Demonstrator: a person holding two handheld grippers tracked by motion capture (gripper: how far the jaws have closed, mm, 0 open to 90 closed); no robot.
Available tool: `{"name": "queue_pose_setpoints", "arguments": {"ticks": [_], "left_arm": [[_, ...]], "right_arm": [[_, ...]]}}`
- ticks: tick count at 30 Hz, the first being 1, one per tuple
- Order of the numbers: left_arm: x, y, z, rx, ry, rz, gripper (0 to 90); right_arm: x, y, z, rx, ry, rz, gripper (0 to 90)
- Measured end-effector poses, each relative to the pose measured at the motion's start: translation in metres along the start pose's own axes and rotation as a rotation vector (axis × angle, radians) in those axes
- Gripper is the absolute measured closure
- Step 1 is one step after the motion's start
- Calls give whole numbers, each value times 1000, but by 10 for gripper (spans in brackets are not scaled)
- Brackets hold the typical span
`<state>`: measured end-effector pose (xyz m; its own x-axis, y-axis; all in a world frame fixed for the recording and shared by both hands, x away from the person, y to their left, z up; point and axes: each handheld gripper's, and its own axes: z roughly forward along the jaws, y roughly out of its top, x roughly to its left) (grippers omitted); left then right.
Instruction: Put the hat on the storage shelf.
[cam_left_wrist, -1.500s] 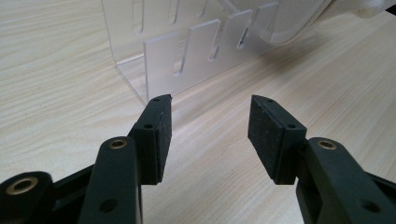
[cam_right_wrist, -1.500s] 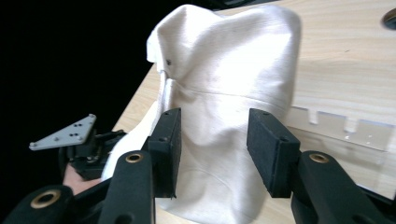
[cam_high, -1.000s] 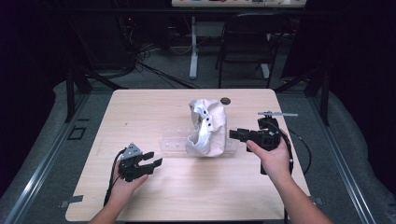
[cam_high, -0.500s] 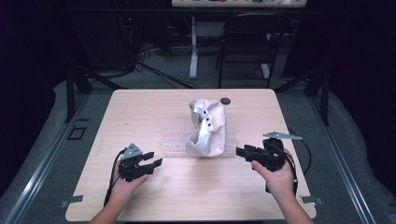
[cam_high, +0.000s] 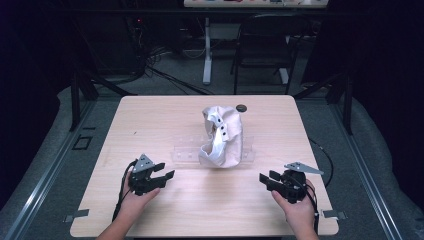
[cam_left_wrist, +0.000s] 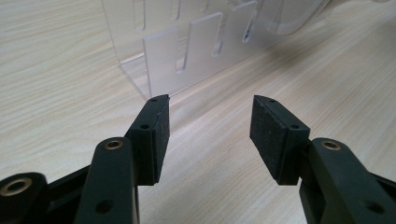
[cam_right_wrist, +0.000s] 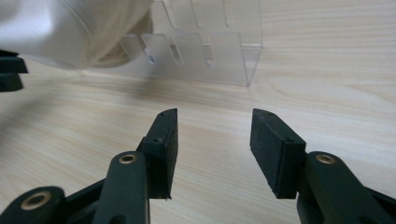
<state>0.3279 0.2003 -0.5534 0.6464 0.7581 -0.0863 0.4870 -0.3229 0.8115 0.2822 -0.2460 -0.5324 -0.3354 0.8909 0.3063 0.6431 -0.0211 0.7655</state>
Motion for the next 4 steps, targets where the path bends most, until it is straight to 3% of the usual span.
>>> {"name": "queue_pose_setpoints", "arguments": {"ticks": [4], "left_arm": [[-1, -1, 1, 8, 8, 7, 459]], "right_arm": [[-3, -11, 2, -7, -36, -17, 515]]}}
